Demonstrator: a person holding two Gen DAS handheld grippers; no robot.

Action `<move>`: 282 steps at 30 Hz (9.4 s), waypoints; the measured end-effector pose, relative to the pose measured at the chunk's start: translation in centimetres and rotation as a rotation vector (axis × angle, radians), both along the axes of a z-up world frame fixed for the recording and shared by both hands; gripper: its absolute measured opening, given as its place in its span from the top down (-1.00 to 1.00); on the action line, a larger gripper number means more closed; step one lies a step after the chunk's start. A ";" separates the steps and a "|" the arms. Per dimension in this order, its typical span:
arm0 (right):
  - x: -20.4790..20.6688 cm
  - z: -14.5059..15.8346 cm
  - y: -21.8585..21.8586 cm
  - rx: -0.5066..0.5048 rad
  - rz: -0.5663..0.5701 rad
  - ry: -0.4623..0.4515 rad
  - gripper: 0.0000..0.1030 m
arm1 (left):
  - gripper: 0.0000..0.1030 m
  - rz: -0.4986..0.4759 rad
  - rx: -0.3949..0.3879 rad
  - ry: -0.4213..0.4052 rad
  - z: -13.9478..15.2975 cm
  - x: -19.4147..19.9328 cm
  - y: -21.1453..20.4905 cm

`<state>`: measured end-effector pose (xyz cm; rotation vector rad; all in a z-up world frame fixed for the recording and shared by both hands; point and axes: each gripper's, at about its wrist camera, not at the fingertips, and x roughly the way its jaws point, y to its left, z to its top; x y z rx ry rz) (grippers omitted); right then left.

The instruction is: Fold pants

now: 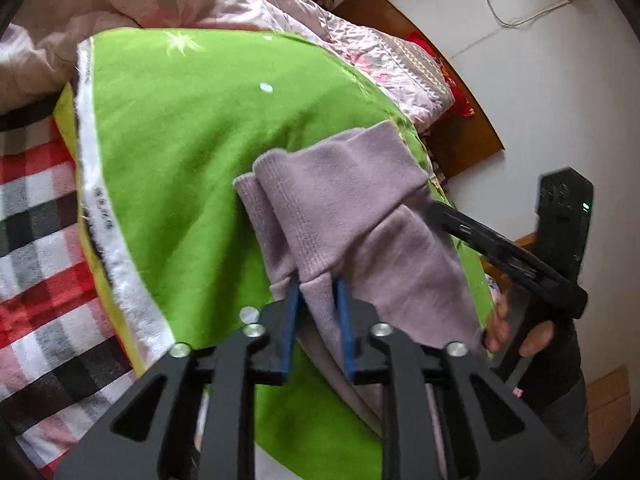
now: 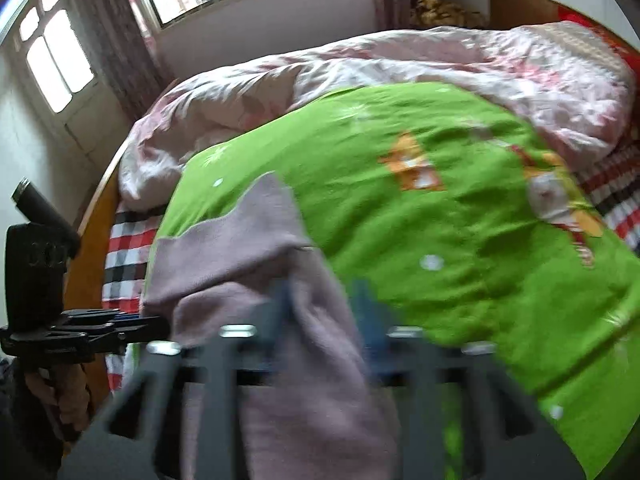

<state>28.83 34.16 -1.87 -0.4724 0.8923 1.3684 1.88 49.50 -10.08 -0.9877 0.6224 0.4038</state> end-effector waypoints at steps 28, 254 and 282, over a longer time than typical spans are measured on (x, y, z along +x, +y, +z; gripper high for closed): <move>-12.6 -0.2 -40.4 0.120 -0.259 0.179 -0.33 | -0.92 -0.158 0.403 0.264 6.2 9.2 -14.1; -11.0 -2.5 -53.3 0.145 -0.895 0.285 -0.34 | -0.96 -0.702 0.604 -0.138 9.5 6.8 -32.5; -5.6 -2.4 -43.6 -0.040 -0.603 -0.109 -0.13 | -0.96 -0.969 0.345 0.052 4.6 23.9 -32.7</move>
